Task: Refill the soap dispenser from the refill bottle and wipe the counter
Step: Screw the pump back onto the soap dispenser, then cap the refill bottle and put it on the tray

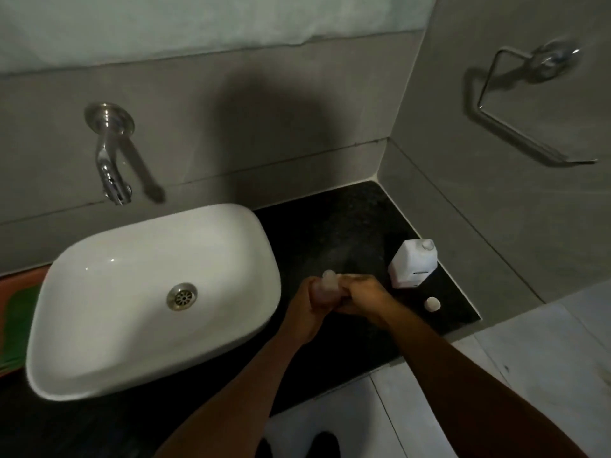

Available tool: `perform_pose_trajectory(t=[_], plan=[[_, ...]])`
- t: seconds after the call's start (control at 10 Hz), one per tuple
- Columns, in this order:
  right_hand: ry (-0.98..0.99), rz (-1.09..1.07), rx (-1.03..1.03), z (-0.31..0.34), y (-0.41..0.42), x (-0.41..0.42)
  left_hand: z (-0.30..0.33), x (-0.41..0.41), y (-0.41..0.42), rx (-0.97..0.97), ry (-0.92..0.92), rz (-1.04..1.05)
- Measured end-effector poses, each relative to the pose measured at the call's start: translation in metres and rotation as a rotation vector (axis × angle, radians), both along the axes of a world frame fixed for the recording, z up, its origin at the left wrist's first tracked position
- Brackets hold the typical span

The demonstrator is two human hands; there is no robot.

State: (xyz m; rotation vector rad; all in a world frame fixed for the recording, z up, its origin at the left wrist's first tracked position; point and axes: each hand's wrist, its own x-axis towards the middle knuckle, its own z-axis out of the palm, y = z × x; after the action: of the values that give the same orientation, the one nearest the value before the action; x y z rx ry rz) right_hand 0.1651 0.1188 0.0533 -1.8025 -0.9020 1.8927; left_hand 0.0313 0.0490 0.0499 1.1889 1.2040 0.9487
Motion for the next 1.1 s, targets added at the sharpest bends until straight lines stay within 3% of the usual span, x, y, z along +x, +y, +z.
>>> perform_pose_trajectory(t=[0.1,0.3,0.4,0.5,0.8,1.0,1.1], plan=[[0.034,0.025,0.072,-0.023,-0.005,-0.006,-0.021,-0.003,0.002,-0.046,-0.095,0.105],[0.056,0.072,0.111,-0.026,0.000,-0.012,-0.061,-0.008,0.006,-0.131,0.147,0.297],[0.041,0.100,0.035,-0.020,-0.002,-0.012,-0.051,-0.001,-0.006,-0.234,0.175,0.409],[0.038,0.077,-0.012,-0.020,-0.004,-0.016,-0.051,0.003,-0.012,-0.220,0.100,0.520],[0.043,0.063,-0.002,-0.032,-0.004,-0.018,-0.055,0.001,-0.015,-0.227,0.065,0.521],[-0.353,0.139,0.279,-0.040,-0.024,0.071,-0.068,0.025,-0.069,-0.358,0.117,0.566],[-0.629,0.053,0.415,-0.041,-0.034,0.139,-0.063,0.070,-0.084,-0.338,0.118,0.450]])
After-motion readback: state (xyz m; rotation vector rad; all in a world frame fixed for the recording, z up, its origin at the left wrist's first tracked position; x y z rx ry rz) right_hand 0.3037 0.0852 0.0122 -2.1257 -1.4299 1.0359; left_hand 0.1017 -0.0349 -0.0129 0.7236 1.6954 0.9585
